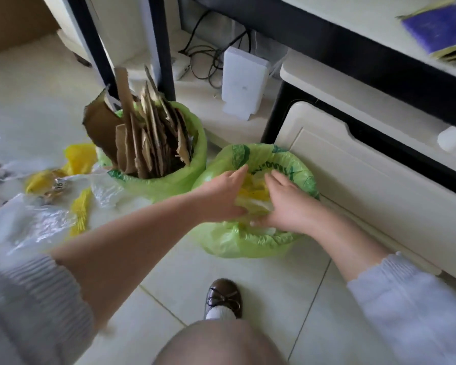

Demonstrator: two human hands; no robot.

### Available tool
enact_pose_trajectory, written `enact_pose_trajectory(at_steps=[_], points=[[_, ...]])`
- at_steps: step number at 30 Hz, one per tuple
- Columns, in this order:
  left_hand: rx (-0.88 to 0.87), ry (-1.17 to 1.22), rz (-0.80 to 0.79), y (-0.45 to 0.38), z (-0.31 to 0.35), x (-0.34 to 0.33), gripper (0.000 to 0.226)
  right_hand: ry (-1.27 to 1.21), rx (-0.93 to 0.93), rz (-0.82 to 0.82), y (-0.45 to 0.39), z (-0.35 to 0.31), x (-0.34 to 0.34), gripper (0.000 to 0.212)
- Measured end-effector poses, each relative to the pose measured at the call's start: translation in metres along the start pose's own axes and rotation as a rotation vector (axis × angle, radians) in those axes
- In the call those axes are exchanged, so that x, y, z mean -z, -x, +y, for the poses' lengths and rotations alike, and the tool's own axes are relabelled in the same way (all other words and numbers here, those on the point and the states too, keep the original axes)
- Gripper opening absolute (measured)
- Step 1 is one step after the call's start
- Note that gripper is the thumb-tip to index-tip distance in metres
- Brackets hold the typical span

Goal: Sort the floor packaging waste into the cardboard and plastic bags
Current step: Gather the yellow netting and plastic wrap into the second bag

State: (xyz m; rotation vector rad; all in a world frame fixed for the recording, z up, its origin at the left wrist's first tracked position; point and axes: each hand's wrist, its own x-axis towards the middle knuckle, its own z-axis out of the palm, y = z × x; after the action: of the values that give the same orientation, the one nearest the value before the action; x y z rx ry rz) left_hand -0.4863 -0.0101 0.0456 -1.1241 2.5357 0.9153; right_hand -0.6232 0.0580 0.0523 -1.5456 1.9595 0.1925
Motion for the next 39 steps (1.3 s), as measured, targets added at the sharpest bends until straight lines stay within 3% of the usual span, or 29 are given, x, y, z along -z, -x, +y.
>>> enact_pose_trajectory(at_steps=[3,8,19,28,32,36,39], points=[[0.021,0.084,0.138,0.053,-0.031,0.019,0.086,-0.036,0.155,0.081,0.024,-0.052,0.002,0.105],[0.229,0.182,0.259,0.150,-0.112,0.038,0.079,-0.035,0.360,0.015,0.032,-0.155,-0.020,0.092],[0.649,0.296,0.289,0.310,-0.272,0.040,0.068,0.113,0.383,-0.175,-0.017,-0.322,-0.069,0.078],[0.698,0.310,0.194,0.244,-0.376,-0.008,0.074,0.347,0.270,-0.158,-0.135,-0.337,-0.122,0.083],[0.644,0.091,0.107,0.197,-0.415,-0.029,0.089,0.471,0.291,-0.088,-0.202,-0.332,-0.136,0.093],[0.590,-0.195,-0.108,0.171,-0.448,-0.051,0.110,0.650,0.391,-0.004,-0.257,-0.342,-0.141,0.100],[0.580,-0.238,-0.239,0.166,-0.468,-0.073,0.121,0.773,0.459,-0.018,-0.287,-0.351,-0.146,0.105]])
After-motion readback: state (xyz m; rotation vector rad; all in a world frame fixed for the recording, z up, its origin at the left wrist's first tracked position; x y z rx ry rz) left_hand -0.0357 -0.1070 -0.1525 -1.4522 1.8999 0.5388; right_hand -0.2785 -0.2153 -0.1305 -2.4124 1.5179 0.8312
